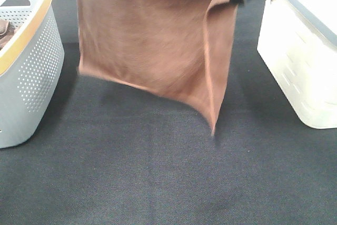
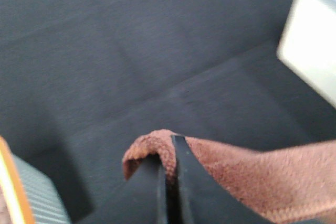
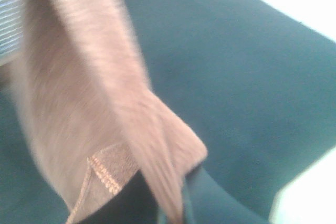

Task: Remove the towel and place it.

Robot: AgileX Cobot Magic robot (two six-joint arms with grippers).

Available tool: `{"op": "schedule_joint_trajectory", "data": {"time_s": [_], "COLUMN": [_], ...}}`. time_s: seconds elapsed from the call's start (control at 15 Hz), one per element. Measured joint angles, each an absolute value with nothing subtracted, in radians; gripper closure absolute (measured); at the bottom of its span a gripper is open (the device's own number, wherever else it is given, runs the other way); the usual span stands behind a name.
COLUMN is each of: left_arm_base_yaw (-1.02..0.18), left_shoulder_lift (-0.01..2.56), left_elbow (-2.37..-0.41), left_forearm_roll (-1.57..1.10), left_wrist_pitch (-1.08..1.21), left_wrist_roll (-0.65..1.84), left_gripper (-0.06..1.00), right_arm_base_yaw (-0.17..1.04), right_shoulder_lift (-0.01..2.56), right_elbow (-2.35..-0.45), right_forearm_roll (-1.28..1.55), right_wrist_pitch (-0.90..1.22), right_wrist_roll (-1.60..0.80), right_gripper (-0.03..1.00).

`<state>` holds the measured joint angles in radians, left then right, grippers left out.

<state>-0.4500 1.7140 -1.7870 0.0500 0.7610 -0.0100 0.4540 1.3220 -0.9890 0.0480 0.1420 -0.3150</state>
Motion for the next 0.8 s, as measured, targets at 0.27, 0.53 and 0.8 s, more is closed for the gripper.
{"op": "schedule_joint_trajectory", "data": {"time_s": [0.27,0.53,0.8], "left_arm_base_yaw": [-0.444,-0.353,-0.324], "left_shoulder_lift": [1.825,1.924,2.038], "left_elbow": [-1.787,-1.787,-1.787], "left_forearm_roll": [0.326,0.409,0.415], "left_wrist_pitch": [0.558,0.281,0.145], "left_wrist_roll": [-0.155,-0.254,-0.258], "left_gripper": [0.94,0.94,0.94], "right_arm_base_yaw": [0.392,0.381,0.332], "right_shoulder_lift": [1.530,1.753,1.874], "right_elbow": [-1.161,-1.334,-1.410], "right_forearm_roll": [-0.013,-0.084,-0.088], "right_wrist_pitch": [0.059,0.008,-0.142], "right_wrist_roll": [-0.413,-0.642,-0.693], "right_gripper": [0.97,0.97,0.97]}}
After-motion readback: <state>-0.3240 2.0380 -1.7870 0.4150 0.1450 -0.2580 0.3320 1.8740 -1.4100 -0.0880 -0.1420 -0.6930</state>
